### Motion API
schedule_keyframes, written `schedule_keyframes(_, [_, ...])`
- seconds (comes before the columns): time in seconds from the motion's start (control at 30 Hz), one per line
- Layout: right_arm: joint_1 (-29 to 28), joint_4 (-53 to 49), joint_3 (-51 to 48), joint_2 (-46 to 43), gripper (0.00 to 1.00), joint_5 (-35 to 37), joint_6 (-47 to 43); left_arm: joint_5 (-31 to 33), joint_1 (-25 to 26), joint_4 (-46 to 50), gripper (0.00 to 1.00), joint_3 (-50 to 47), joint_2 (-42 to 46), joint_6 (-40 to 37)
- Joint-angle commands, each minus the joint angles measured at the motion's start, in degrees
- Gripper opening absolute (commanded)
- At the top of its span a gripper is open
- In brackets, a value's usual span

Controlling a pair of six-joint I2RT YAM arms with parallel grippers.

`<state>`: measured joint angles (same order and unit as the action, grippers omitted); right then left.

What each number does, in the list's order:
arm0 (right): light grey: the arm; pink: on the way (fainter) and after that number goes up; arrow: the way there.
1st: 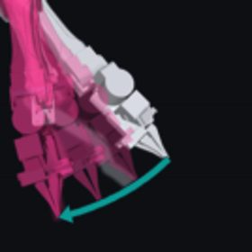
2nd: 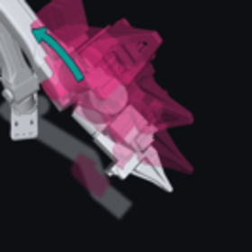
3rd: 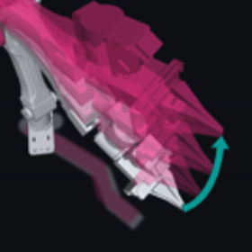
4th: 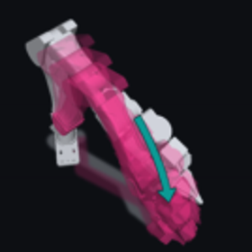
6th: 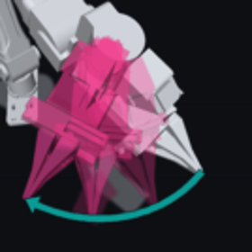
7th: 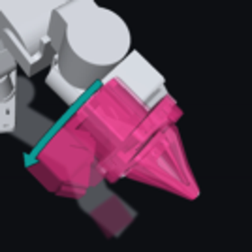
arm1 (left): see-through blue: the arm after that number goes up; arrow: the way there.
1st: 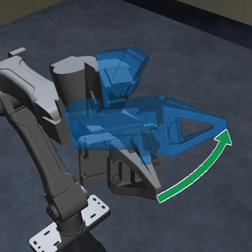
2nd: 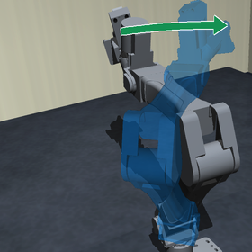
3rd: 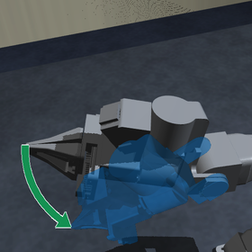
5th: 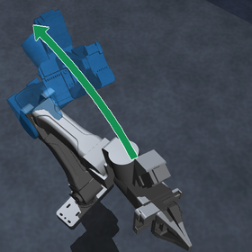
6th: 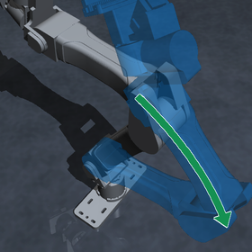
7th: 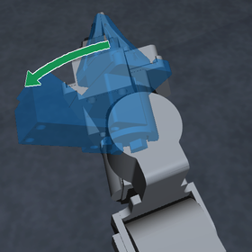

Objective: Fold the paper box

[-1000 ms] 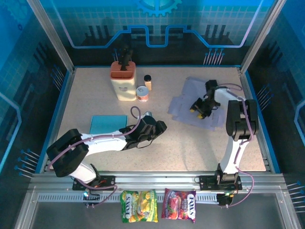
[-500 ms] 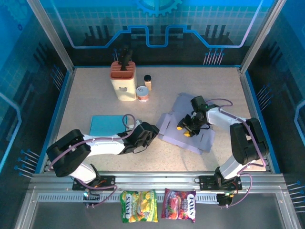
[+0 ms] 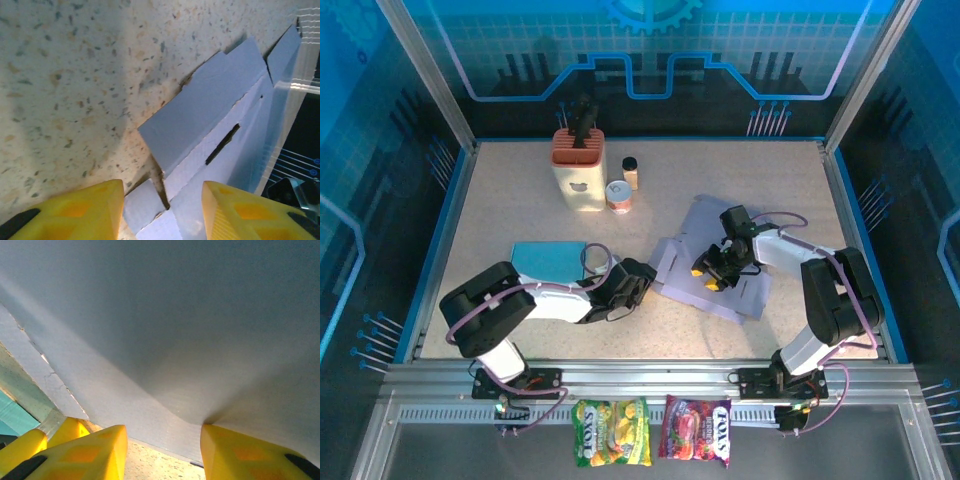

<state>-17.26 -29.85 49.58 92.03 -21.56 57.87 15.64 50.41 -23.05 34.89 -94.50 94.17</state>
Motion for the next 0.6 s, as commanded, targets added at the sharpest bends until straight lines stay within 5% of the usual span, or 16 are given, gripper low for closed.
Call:
schedule_keyframes(0.0, [-0.6, -0.1, -0.2, 0.2, 0.44, -1.4, -0.5, 2.2, -0.1, -2.8, 0.43, 2.1, -2.1, 0.3])
schedule_keyframes(0.33, [-0.6, 0.6, -0.7, 0.2, 0.43, -1.7, -0.6, 3.8, -0.6, -8.4, 0.31, 2.2, -6.3, 0.8])
schedule_keyframes(0.57, [-0.5, 0.5, -1.1, -1.0, 0.44, -1.4, -0.3, 4.8, -0.8, -13.2, 0.05, 1.4, -7.7, -0.3])
